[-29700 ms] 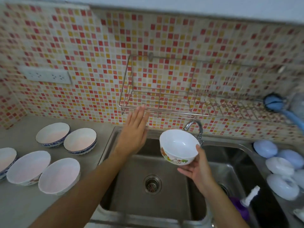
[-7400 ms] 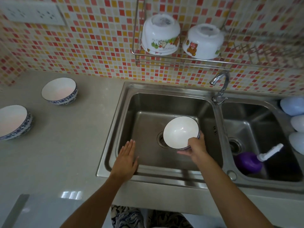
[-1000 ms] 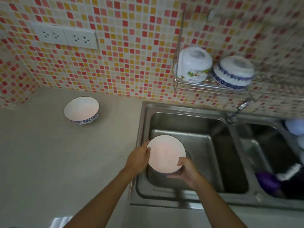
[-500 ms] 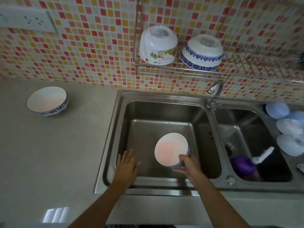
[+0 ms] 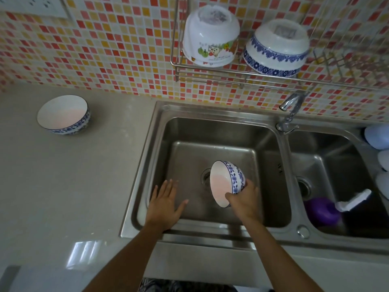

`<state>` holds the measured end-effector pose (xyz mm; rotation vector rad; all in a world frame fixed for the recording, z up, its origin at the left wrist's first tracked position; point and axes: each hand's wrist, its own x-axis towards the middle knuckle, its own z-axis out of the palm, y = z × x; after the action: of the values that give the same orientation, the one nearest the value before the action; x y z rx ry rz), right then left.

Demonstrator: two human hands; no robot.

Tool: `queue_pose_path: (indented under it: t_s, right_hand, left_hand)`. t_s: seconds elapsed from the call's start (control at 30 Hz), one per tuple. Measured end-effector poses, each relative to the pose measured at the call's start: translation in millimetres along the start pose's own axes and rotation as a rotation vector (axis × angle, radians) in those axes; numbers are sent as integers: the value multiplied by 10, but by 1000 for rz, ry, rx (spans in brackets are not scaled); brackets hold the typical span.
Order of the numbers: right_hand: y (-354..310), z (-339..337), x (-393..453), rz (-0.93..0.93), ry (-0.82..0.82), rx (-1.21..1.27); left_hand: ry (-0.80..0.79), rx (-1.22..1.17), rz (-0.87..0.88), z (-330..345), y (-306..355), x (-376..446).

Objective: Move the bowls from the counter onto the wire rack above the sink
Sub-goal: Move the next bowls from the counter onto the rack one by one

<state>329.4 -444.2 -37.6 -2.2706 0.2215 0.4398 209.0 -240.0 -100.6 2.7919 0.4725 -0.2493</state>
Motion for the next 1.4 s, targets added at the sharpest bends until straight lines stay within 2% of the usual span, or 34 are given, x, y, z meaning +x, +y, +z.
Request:
queue_pose_path:
  t_s: [0.5,0.8,1.13,1.4]
  right_hand:
    - [-77,42,66,-365,171,-132]
    - [62,30,24,-409,176,-170]
    - [64,70,-126,-466,215,-244]
    - [-104,45,-266,-426,266,-215]
  left_hand:
    - [41,-48,31,-5,9,-5]
    - [101,-83,81,3,118,-234]
    - [-7,-110,-12,44,92,-187]
    - [-60,-113,50,-10,93,-207]
